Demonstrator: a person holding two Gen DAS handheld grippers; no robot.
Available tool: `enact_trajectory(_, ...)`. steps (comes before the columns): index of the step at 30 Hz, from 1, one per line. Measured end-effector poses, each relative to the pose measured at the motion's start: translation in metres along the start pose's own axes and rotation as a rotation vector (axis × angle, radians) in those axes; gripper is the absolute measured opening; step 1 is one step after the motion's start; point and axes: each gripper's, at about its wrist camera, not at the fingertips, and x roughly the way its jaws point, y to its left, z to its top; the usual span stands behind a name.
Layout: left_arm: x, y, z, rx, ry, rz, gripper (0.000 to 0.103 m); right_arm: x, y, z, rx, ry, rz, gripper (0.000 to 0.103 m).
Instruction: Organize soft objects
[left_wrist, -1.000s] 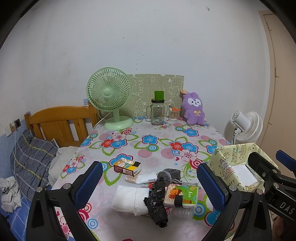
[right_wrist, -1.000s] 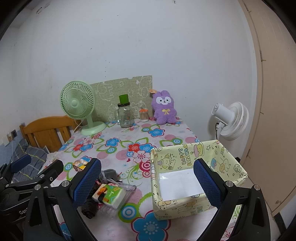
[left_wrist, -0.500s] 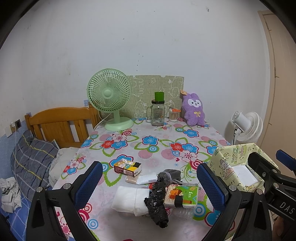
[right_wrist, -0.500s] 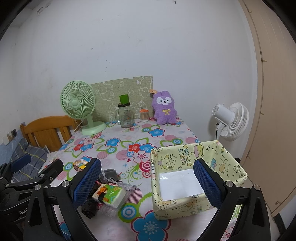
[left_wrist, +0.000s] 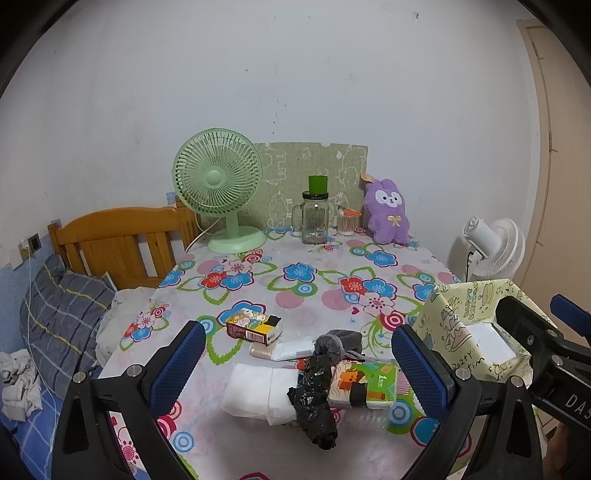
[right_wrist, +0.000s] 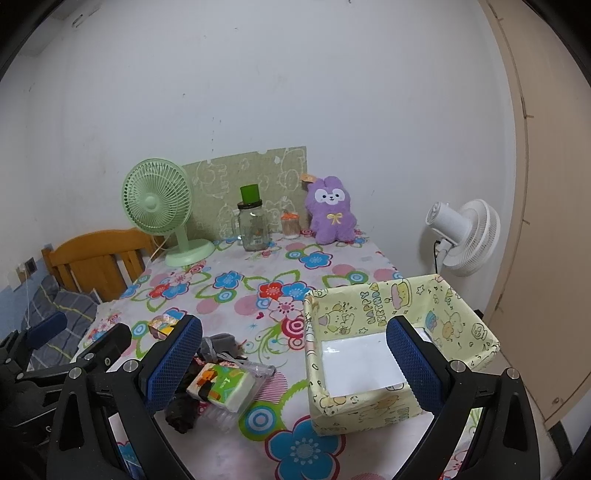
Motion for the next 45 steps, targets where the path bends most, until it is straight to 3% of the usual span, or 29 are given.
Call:
enact_trajectory(18, 0.027, 0.006, -0.011, 0.024, 0.048, -0.007, 0.094, 0.03, 0.022, -0.009, -0.002, 0.067, 0.045, 0.089)
enact_trajectory(35, 0.066, 0.034, -0.04, -0.012, 0.164, 0.001, 0.088, 0.075, 0.061, -0.036, -0.032, 0.186, 0.095, 0.084)
enact_trajectory(45, 0.078, 0.036, -0.056, -0.013, 0.229, -0.039, 0.088, 0.094, 0.076, -0.048, -0.057, 0.249, 0.106, 0.083)
